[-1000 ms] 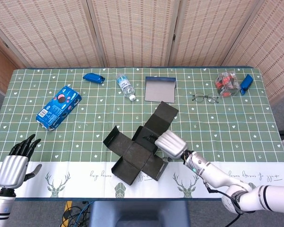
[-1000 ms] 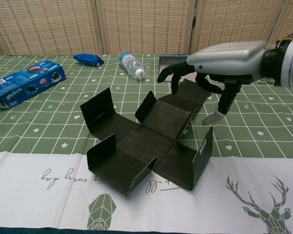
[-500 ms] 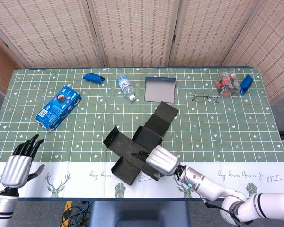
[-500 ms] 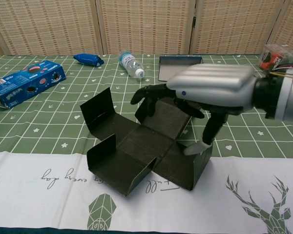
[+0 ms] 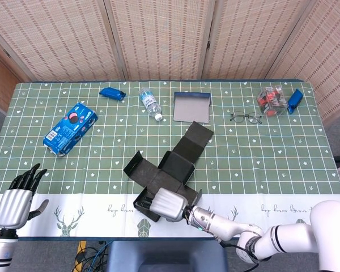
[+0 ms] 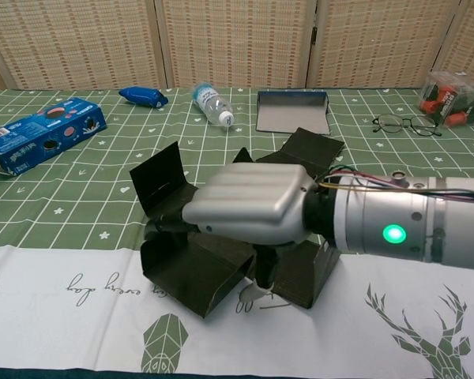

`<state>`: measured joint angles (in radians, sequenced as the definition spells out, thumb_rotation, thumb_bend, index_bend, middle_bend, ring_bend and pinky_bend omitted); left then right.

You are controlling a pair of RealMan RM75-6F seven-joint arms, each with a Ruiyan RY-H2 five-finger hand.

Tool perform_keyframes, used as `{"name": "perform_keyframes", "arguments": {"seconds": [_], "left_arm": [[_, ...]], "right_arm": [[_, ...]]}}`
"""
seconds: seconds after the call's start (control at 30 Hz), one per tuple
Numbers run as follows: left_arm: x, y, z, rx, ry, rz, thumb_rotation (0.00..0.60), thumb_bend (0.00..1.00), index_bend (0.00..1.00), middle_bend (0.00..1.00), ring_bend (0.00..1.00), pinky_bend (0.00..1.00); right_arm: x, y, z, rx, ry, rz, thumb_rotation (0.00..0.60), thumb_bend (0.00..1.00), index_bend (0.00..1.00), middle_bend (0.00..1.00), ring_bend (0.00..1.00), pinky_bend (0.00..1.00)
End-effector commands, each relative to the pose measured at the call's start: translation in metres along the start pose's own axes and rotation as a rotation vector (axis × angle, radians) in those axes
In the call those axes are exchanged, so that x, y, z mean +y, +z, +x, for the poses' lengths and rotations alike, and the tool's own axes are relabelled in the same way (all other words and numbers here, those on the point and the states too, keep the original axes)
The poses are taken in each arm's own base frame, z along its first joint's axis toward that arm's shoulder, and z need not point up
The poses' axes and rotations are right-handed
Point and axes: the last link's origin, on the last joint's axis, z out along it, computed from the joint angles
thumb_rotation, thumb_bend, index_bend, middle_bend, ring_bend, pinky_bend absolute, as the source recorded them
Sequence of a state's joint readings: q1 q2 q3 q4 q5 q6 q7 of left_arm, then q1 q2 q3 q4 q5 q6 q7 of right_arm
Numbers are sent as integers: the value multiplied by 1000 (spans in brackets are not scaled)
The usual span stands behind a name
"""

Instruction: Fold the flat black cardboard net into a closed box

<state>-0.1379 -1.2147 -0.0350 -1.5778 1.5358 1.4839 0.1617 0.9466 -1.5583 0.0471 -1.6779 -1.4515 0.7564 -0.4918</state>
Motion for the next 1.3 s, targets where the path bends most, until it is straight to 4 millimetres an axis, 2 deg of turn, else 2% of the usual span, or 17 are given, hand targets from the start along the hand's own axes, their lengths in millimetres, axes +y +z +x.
{"name": "perform_keyframes", "arguments": {"seconds": [0.03, 0.27, 0.6, 0.73, 0.87, 1.0, 1.1, 1.3], "left_arm": [[0, 0, 0, 1, 0, -1, 600, 226, 122, 62, 133, 191], [-1, 0, 2, 2, 2, 2, 600, 226, 122, 59, 133, 191], [-1, 2, 1, 0, 1, 4, 600, 226, 122, 59, 133, 181], [0, 4, 1, -3, 0, -1, 600, 226, 122, 59, 133, 181], [-2, 4, 3, 2, 0, 2, 600, 226, 122, 58, 133, 181], [-3, 3, 1, -3, 0, 4, 600, 226, 122, 58, 133, 181], [-2, 2, 1, 2, -4, 1, 600, 226, 122, 58, 133, 181], [-2, 2, 2, 4, -3, 2, 600, 225, 122, 57, 133, 181]], "right_arm": [[-3, 14, -4, 14, -73, 1, 600, 0, 96, 264, 763, 1000], [-2, 50, -9, 39, -103, -47, 600, 0, 96, 263, 763, 1000], [-3, 110, 8, 138, -75, -136, 600, 0, 96, 264, 763, 1000], [-3, 118, 17, 161, -20, -145, 600, 0, 96, 263, 763, 1000], [7, 97, 26, 188, 32, -142, 600, 0, 96, 264, 763, 1000], [26, 60, 34, 201, 69, -176, 600, 0, 96, 264, 763, 1000], [48, 25, 40, 204, 70, -240, 600, 4, 96, 264, 763, 1000], [81, -24, 37, 148, 78, -348, 600, 70, 103, 276, 763, 1000]]}}
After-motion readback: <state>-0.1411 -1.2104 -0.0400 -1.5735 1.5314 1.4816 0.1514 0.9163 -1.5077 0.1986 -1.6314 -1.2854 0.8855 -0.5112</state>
